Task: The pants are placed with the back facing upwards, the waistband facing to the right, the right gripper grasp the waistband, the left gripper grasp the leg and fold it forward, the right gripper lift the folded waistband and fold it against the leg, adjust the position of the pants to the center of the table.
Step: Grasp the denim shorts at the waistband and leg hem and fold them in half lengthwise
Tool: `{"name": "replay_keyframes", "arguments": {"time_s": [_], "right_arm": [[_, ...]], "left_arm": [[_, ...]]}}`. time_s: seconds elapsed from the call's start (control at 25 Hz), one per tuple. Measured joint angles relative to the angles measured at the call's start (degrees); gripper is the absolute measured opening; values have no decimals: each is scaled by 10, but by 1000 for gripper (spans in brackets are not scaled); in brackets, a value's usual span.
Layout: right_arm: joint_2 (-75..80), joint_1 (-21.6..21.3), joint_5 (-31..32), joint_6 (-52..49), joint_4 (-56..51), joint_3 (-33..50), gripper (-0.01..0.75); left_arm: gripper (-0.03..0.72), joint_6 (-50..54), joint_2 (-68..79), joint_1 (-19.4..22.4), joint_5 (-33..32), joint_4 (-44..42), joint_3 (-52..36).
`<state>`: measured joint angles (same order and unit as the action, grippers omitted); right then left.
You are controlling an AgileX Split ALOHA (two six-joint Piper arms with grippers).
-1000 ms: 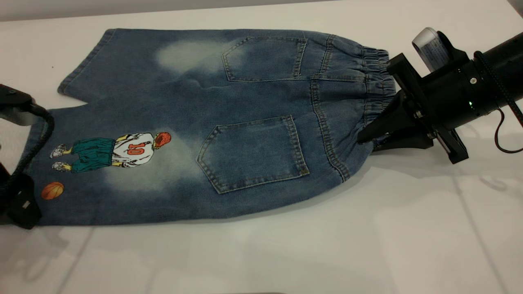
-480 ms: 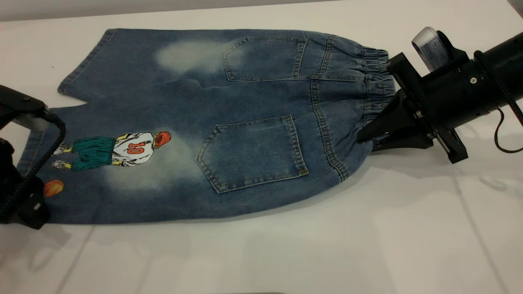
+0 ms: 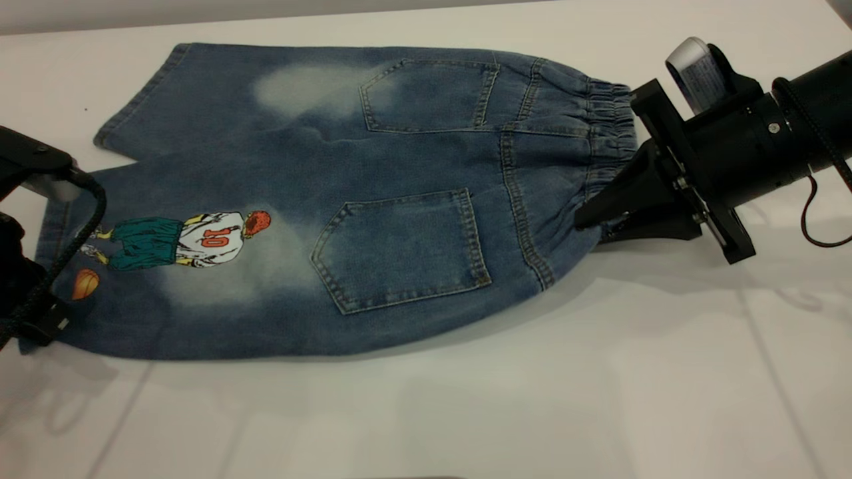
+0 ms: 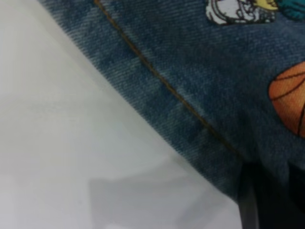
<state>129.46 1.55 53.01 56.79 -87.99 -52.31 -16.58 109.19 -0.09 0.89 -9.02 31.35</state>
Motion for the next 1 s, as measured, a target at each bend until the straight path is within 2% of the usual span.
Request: {"name": "replay_keyframes", "arguments": {"time_s": [0.32,0.76,0.88,1.0], "right_arm": [[-108,0,-11,-4,71,25,44],[-287,0,-16,-15,92,214,44],[-329,0,2,-42,93,245,44],[-353,0,31,-74,87,251,43]], "left_arm": [[39,3,-108,0,-84,3,-4],[39,6,-436,-1,-289,41,-10],[39,22,-493,-1,-309,34,-12],[39,50,-506,-1,-284,2,-12]]}}
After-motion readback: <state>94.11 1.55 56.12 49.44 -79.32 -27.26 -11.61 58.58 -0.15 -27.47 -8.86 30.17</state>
